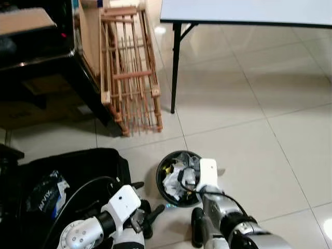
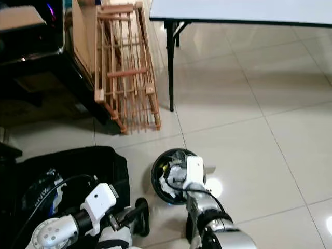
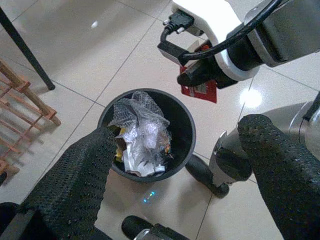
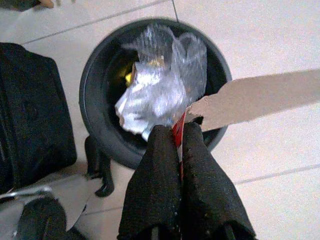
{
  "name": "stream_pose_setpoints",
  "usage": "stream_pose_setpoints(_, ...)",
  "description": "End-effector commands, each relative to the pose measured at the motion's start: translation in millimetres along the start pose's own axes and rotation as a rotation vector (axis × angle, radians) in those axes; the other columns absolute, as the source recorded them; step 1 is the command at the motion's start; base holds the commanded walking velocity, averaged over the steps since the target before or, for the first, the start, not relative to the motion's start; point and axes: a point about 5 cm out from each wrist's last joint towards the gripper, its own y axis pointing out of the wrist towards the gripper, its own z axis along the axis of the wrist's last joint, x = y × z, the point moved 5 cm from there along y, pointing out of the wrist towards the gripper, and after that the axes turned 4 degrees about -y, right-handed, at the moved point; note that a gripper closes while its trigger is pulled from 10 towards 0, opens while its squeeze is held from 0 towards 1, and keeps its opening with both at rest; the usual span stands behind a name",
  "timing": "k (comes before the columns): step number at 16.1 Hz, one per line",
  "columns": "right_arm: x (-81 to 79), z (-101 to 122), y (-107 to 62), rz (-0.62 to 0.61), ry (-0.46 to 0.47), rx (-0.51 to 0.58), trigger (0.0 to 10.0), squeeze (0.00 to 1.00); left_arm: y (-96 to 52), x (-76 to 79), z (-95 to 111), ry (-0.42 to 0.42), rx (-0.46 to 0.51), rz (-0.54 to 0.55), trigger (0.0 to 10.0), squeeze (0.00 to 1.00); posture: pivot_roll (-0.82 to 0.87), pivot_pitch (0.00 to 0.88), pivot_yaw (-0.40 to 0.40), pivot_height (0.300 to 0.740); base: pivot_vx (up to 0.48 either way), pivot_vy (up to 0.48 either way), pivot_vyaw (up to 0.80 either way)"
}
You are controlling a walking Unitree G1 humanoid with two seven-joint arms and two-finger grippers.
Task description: Picking trash to rubbish bin
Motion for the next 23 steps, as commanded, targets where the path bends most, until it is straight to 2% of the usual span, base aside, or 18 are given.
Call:
stream_pose_setpoints(1, -0.6, -6.1, -0.8, -0.009, -0.019, -0.007, 10.0, 0.00, -5.2, -2.8, -0.3, -0.024, -0.005, 0.029, 10.0, 0.00, 0.21, 0.407, 0.034, 0.740, 0.000, 0.000, 0.00)
stream_pose_setpoints(4, 0.0, 1.0, -0.6, -0.022, -0.012, 0.021, 10.0, 0.00, -12.8, -1.2, 6.1, -0.031, 0.006, 0.040, 10.0, 0.00, 0.22, 0.443, 0.035, 0.740, 0.000, 0.000, 0.00)
stream_pose_setpoints(6, -2.5, -7.4, -1.5, -0.026, 0.009, -0.009, 10.0, 0.00, -22.1, 9.4, 6.8, -0.033, -0.008, 0.024, 10.0, 0.00, 0.22, 0.495, 0.046, 0.740, 0.000, 0.000, 0.00)
stream_pose_setpoints(8, -3.1, -12.9, -2.2, -0.031, 0.016, -0.024, 10.0, 0.00, -24.4, 12.6, 6.5, -0.037, -0.014, 0.019, 10.0, 0.00, 0.22, 0.503, 0.044, 0.740, 0.000, 0.000, 0.00)
stream_pose_setpoints(12, -0.8, -8.8, -1.3, -0.027, 0.007, -0.015, 10.0, 0.00, -17.3, 7.6, 12.2, -0.052, 0.010, 0.045, 10.0, 0.00, 0.21, 0.463, 0.029, 0.740, 0.000, 0.000, 0.00)
stream_pose_setpoints(14, 3.9, -4.0, -0.5, -0.036, -0.022, -0.004, 10.0, 0.00, -18.1, 6.7, 0.6, -0.016, -0.032, 0.036, 10.0, 0.00, 0.21, 0.444, 0.029, 0.740, 0.000, 0.000, 0.00)
stream_pose_setpoints(16, 4.5, -11.5, -0.6, -0.027, 0.015, -0.039, 10.0, 0.00, -17.8, 3.2, -4.9, -0.014, -0.050, 0.043, 10.0, 0.00, 0.21, 0.434, 0.031, 0.740, 0.000, 0.000, 0.00)
stream_pose_setpoints(17, 2.2, -16.8, -1.0, -0.009, 0.020, -0.062, 10.0, 0.00, -17.9, 2.3, -6.6, -0.010, -0.056, 0.041, 10.0, 0.00, 0.21, 0.432, 0.031, 0.740, 0.000, 0.000, 0.00)
stream_pose_setpoints(20, -11.0, -10.0, -1.3, 0.042, -0.002, -0.033, 10.0, 0.00, -22.3, -8.3, -14.0, 0.002, -0.083, 0.067, 10.0, 0.00, 0.22, 0.426, 0.035, 0.740, 0.000, 0.000, 0.00)
stream_pose_setpoints(23, -12.4, -6.4, -1.1, 0.044, -0.028, -0.022, 10.0, 0.00, -26.5, -14.7, -29.7, 0.005, -0.132, 0.090, 10.0, 0.00, 0.23, 0.427, 0.041, 0.740, 0.000, 0.000, 0.00)
